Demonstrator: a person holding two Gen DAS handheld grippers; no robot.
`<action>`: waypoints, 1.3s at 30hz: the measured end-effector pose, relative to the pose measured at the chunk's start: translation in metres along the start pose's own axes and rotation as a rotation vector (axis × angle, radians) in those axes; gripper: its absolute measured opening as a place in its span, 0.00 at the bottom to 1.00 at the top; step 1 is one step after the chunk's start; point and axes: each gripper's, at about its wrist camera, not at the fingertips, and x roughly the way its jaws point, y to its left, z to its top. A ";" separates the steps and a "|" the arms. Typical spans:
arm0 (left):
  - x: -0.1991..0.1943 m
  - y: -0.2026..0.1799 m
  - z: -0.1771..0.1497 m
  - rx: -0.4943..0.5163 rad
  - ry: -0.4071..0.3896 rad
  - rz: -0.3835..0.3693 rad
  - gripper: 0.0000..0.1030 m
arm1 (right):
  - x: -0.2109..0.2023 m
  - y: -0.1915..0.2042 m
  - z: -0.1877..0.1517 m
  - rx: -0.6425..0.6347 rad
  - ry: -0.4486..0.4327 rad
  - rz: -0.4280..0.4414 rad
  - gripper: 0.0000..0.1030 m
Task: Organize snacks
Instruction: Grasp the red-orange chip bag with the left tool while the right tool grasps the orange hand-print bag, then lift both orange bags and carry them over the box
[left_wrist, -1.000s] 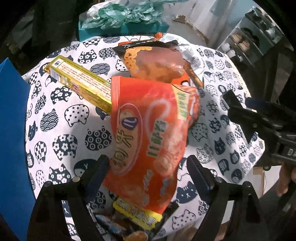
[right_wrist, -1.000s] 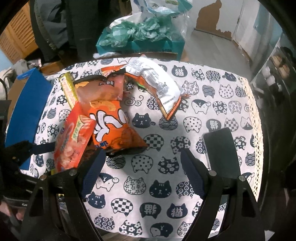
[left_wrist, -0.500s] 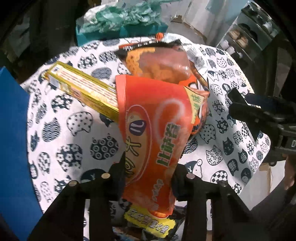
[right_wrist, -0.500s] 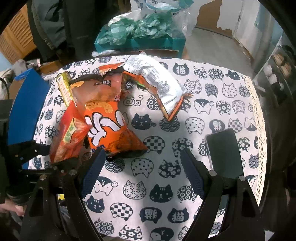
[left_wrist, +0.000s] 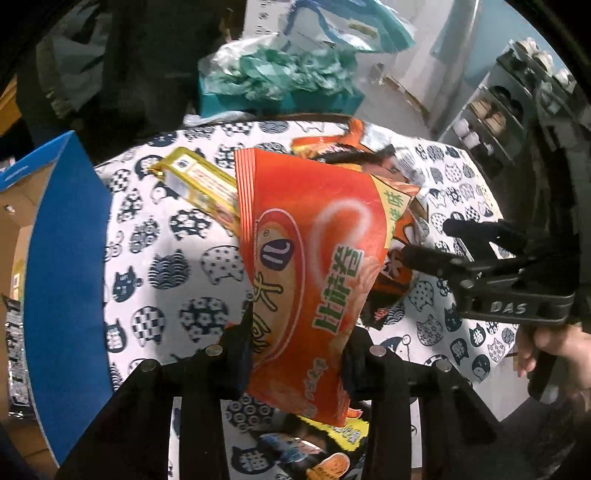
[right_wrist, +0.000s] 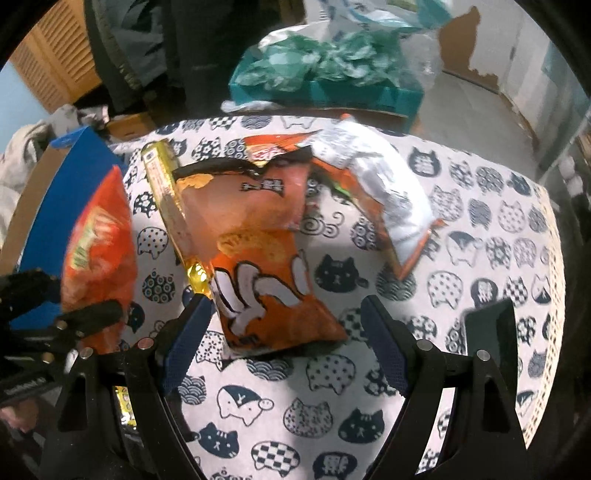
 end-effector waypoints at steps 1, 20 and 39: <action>-0.002 0.003 0.000 -0.005 -0.004 0.001 0.37 | 0.004 0.003 0.001 -0.009 0.005 -0.001 0.80; -0.017 0.032 -0.006 -0.054 -0.026 0.009 0.37 | 0.052 0.023 0.012 -0.076 0.064 -0.046 0.61; -0.071 0.035 -0.010 -0.033 -0.121 0.029 0.37 | -0.013 0.041 0.016 -0.066 -0.066 -0.049 0.50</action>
